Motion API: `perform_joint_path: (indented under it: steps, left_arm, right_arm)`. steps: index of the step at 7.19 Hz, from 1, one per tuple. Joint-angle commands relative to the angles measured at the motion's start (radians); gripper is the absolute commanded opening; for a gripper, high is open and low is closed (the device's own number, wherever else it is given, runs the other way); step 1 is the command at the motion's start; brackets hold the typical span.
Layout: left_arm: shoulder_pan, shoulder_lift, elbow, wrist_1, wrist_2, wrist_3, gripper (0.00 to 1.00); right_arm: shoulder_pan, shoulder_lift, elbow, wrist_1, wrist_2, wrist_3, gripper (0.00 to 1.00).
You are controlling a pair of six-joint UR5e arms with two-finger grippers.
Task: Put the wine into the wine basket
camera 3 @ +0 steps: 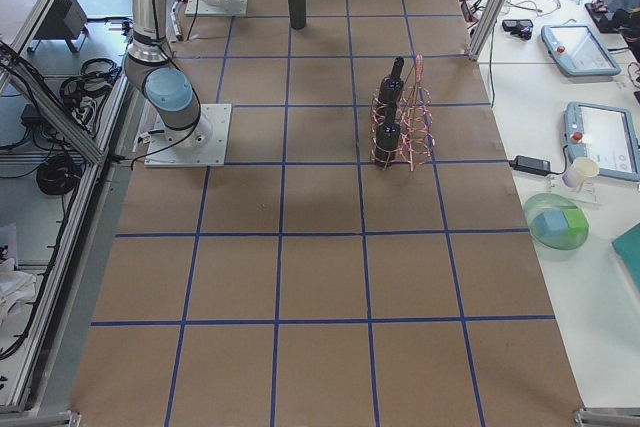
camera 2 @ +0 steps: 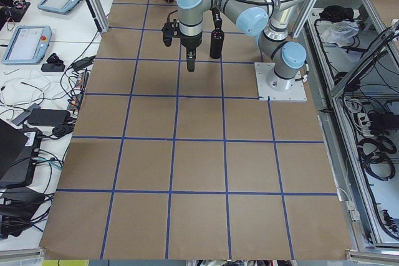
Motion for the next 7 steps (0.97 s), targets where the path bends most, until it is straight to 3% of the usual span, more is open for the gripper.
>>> perform_joint_path:
  steps: [1,3,4,7]
  left_arm:
    - [0.0,0.0,0.0,0.0,-0.001,0.0,1.0]
    - [0.0,0.0,0.0,0.0,-0.001,0.0,1.0]
    - [0.0,0.001,0.0,0.0,-0.001,0.0,1.0]
    - [0.0,0.0,0.0,0.0,-0.001,0.0,1.0]
  right_arm:
    - [-0.002,0.002,-0.001,-0.001,0.002,0.0,0.5]
    - [-0.002,0.005,-0.001,-0.001,0.017,-0.002,0.12]
    - [-0.003,0.006,-0.001,-0.001,0.031,-0.002,0.0]
    - [-0.02,0.005,-0.007,0.004,0.046,-0.011,0.0]
